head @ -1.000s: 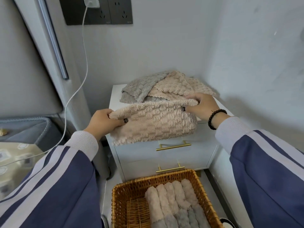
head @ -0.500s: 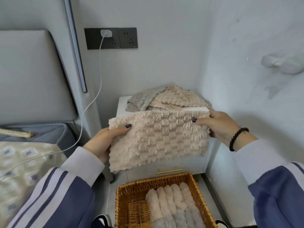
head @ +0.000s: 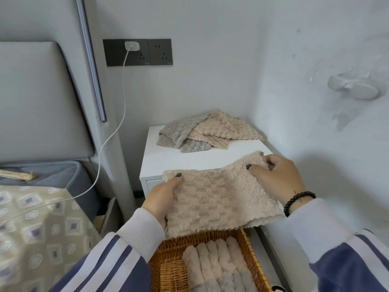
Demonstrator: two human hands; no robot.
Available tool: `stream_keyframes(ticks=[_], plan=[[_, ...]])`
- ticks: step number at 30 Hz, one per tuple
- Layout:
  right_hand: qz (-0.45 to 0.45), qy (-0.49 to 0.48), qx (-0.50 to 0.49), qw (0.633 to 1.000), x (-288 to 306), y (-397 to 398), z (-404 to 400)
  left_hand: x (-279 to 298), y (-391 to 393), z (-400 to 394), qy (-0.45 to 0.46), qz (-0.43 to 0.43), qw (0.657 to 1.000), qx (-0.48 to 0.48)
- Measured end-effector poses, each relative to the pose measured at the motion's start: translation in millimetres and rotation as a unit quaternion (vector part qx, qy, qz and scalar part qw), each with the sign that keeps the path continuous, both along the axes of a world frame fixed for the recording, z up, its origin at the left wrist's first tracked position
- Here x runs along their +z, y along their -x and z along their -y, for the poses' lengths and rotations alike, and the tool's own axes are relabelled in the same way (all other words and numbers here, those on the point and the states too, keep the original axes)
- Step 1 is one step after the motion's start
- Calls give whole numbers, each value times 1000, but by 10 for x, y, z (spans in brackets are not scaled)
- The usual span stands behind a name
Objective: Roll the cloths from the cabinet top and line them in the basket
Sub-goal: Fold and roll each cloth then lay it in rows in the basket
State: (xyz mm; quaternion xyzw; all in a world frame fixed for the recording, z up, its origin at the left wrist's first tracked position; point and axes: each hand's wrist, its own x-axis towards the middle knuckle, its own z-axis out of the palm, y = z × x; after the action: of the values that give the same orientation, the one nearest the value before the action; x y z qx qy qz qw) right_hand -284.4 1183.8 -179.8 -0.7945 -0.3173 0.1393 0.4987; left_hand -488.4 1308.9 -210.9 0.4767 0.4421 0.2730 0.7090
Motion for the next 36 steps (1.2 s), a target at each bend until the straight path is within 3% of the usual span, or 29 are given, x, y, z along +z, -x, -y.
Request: stream_keyframes(ticks=[4, 11, 21, 28, 36], plan=[[15, 0, 29, 999, -73, 85, -142, 46, -172, 73, 43, 41, 998, 1], [34, -7, 81, 996, -136, 226, -316, -93, -396, -3, -3, -1, 1000, 8], [59, -31, 162, 985, -228, 490, -384, -39, -499, 137, 22, 32, 999, -30], [-5, -52, 244, 968, -216, 573, -349, -25, -407, 128, 38, 74, 995, -47], [28, -56, 173, 983, -277, 625, -403, -13, -288, 130, 8, 77, 994, -71]])
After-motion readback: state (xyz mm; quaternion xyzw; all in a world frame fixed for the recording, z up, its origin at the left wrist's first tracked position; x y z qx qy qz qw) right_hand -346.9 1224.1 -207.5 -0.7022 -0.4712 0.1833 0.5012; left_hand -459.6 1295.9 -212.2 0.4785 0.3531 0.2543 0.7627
